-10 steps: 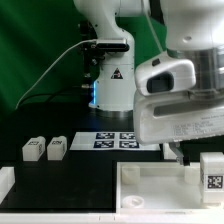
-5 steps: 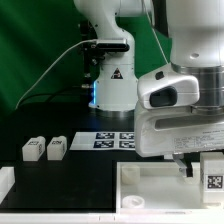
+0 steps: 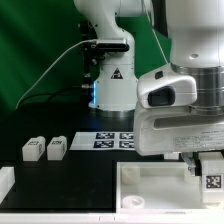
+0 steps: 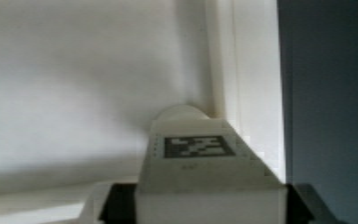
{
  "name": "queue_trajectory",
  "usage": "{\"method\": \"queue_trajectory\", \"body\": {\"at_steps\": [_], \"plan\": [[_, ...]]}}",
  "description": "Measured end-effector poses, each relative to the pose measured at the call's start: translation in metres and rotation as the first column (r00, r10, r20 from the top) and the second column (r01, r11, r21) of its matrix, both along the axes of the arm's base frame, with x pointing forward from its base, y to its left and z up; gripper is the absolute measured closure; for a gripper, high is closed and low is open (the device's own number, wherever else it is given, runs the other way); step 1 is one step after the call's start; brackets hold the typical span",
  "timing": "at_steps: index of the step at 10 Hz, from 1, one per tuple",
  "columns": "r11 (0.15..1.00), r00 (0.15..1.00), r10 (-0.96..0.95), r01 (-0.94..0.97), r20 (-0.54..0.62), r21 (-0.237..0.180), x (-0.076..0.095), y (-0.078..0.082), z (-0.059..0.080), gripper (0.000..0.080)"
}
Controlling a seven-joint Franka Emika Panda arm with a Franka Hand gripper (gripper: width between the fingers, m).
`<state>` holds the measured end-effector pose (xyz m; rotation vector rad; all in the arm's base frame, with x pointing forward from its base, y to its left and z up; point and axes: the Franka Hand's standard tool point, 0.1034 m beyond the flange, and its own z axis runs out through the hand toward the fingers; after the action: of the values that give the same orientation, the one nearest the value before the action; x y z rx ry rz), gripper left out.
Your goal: Assemble one leg
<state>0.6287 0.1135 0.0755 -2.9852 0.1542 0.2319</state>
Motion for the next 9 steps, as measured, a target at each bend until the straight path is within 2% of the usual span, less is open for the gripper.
{"method": "queue_trajectory", "body": {"at_steps": [1,2,3,4,5,6,8,9], "plan": [[0.997,0.997,-0.078,0.078,-0.006,-0.009,0.0006,0.0007,-0.0002,0.0509],[0.965,0.965,-0.262,0.262,0.002,-0.03,0.0032,0.0016,-0.0005,0.0509],[0.898,0.898,-0.44,0.44,0.014,-0.025,0.0036,0.0015,-0.0008,0.0509],[0.75,0.75,-0.661,0.661,0.014,-0.011,0.0016,0.0011,-0.0015,0.0509],[0.631,0.631,-0.776,0.776,0.003,-0.01,0.0001,0.0013,-0.0012,0.0509],[0.577,0.577,-0.817,0.816,-0.011,-0.028,-0.0007,0.0026,-0.001,0.0508],[0.416,0.415,-0.909,0.908,-0.032,-0.055,-0.0001,0.0026,-0.0012,0.0508],[0.291,0.288,-0.957,0.955,-0.046,-0.062,0.0017,0.0026,-0.0017,0.0508]]}}
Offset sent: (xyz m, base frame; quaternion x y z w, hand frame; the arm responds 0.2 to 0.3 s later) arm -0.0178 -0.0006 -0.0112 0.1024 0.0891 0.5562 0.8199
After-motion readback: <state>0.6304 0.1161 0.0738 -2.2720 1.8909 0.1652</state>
